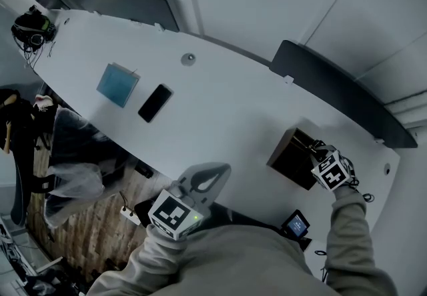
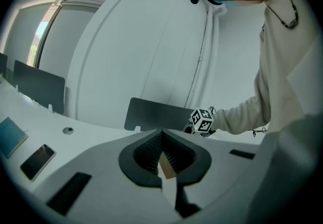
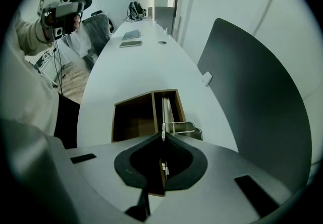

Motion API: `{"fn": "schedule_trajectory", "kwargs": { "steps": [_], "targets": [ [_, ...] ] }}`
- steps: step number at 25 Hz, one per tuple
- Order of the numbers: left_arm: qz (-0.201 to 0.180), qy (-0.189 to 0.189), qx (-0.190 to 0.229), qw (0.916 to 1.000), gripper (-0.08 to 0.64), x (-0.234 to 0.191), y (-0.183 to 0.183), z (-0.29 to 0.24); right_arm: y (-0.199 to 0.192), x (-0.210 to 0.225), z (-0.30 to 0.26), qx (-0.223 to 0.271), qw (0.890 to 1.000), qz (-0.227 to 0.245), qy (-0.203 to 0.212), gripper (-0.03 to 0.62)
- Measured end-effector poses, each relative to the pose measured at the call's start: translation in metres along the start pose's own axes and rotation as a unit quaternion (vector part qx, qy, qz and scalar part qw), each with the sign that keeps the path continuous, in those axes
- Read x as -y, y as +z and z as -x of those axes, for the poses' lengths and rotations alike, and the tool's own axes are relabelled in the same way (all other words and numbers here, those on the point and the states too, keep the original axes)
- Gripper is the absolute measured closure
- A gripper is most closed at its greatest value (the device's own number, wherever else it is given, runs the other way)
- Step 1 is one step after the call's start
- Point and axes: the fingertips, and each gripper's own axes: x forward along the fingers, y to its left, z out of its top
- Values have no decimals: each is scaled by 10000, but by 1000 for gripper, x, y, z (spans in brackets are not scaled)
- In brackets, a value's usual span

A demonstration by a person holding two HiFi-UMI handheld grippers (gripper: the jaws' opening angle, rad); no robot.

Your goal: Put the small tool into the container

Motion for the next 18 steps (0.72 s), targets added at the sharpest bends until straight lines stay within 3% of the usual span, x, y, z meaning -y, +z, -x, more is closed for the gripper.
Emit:
{"fn": "schedule_trajectory", "kwargs": {
  "steps": [18],
  "targets": [
    [110,104,-3,9999,565,-1,-1,8,-8,1,-8,-22,9997,-215,82,569]
  ]
}}
